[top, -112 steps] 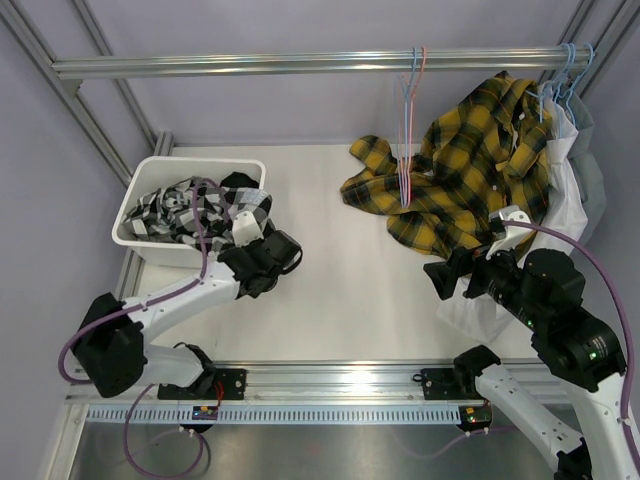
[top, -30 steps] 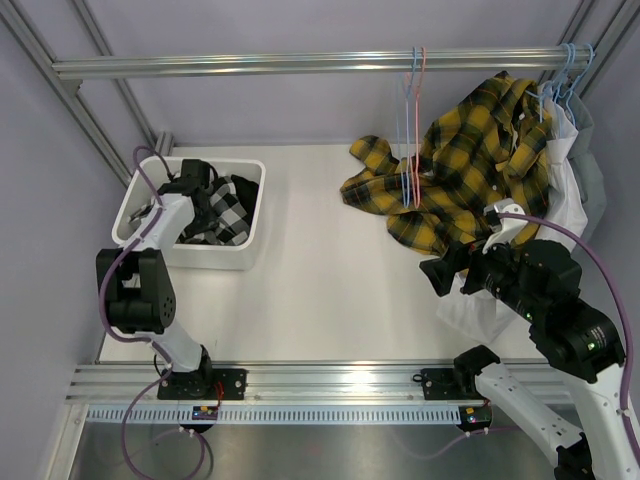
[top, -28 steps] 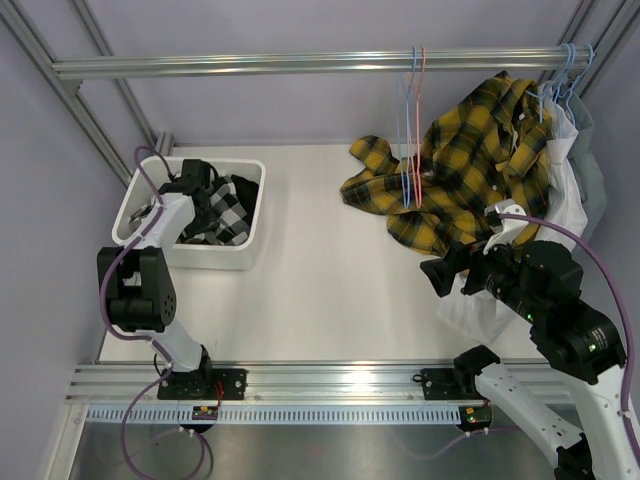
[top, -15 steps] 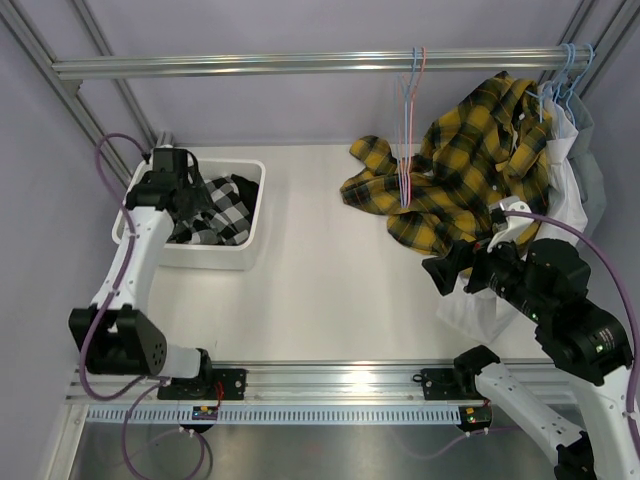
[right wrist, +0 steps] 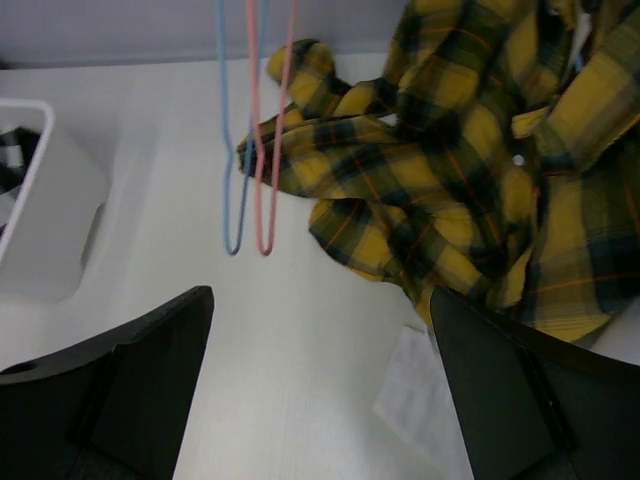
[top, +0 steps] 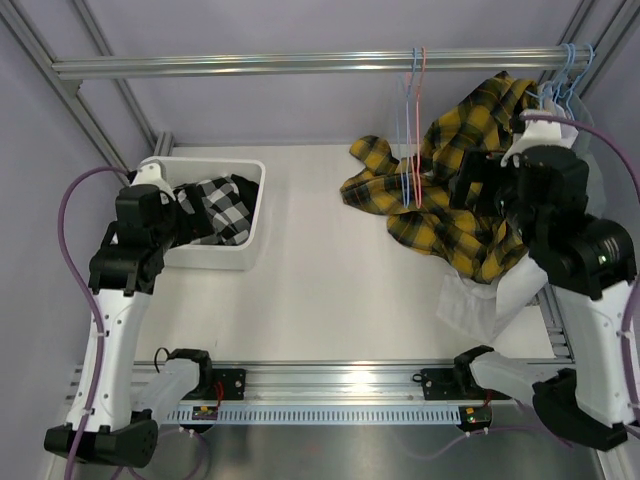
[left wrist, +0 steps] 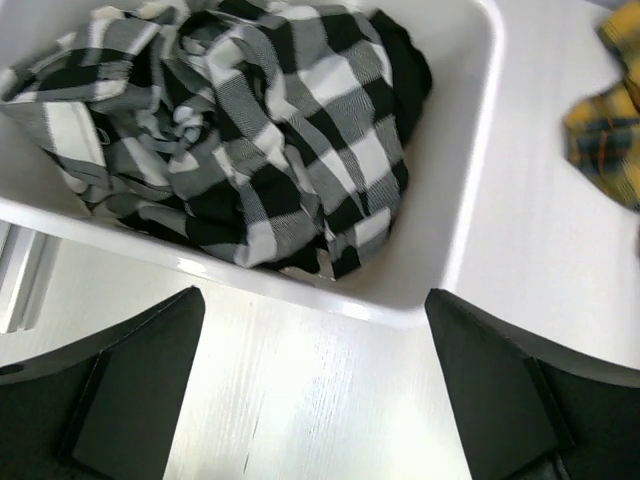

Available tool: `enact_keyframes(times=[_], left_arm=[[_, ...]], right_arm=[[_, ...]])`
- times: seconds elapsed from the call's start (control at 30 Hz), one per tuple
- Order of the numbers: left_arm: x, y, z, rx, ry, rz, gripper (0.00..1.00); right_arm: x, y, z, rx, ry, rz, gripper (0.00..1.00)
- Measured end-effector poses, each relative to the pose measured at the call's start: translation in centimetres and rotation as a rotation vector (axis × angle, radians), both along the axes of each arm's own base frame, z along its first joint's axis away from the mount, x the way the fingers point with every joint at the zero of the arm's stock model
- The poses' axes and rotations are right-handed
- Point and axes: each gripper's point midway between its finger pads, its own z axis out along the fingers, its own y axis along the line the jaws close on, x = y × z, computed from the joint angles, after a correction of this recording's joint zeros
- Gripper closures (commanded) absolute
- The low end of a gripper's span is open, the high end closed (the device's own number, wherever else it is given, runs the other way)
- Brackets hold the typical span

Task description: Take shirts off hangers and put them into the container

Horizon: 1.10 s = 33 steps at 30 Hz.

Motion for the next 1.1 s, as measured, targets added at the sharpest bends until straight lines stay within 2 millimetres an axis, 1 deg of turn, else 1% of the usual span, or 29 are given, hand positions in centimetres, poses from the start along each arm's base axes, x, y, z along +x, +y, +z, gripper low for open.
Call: enact_keyframes(times=[0.03,0.1,0.17,0.23,0.3,0.4,0.47,0.53,0.67,0.87,1.1], left_arm=[[-0.5,-0.6,0.1,-0.001,-0.011,-0.032,0.01],[-1.3,-1.6,0.0,-0.004,-0.025,-0.083,0.01],[-2.0,-2.3,-0.3,-0.009,-0.031,-0.126,0.01],[-2.5,-2.8,-0.4,-0.015,-0.034,-0.152,0.01],[-2.8,-3.2,-0.6,-0.017,-0.037,-0.171,0.01],[-3.1,-4.1,-0.9,-0.020,-0.030,-0.208,0.01],[-3.2,-4.6,-1.0,-0.020,-0.027,-0.231,0.01],[-3.3,-5.0,-1.4,-0.019,-0.017,-0.249,0.01],[-3.6,-5.8,-2.0,-0.019,0.000,-0.284,0.01],[-3.8,-6.6,-2.6,-0.015,0.014,-0.320,0.01],[-3.9,-7.1,-2.9,-0.007,0.022,-0.346,0.01]], right_arm=[[1.1,-0.8,0.2,-0.016,0.009,-0.053,0.01],[3.2,-3.0,0.3,-0.040,0.024,-0.173,0.01],[5.0,-5.5,-0.6,-0.055,0.058,-0.289,0.00],[6.2,-7.9,-1.7,-0.052,0.089,-0.383,0.00],[6.7,-10.3,-2.4,-0.038,0.103,-0.463,0.00],[7.0,-13.2,-3.0,-0.013,0.101,-0.551,0.00],[7.3,-14.3,-3.2,0.000,0.093,-0.578,0.01],[7.8,-14.8,-3.5,0.012,0.093,-0.580,0.01],[9.6,-14.6,-4.3,0.032,0.104,-0.531,0.03],[12.1,-14.1,-6.7,0.023,0.157,-0.446,0.03],[13.2,-14.3,-7.7,-0.014,0.181,-0.409,0.04]])
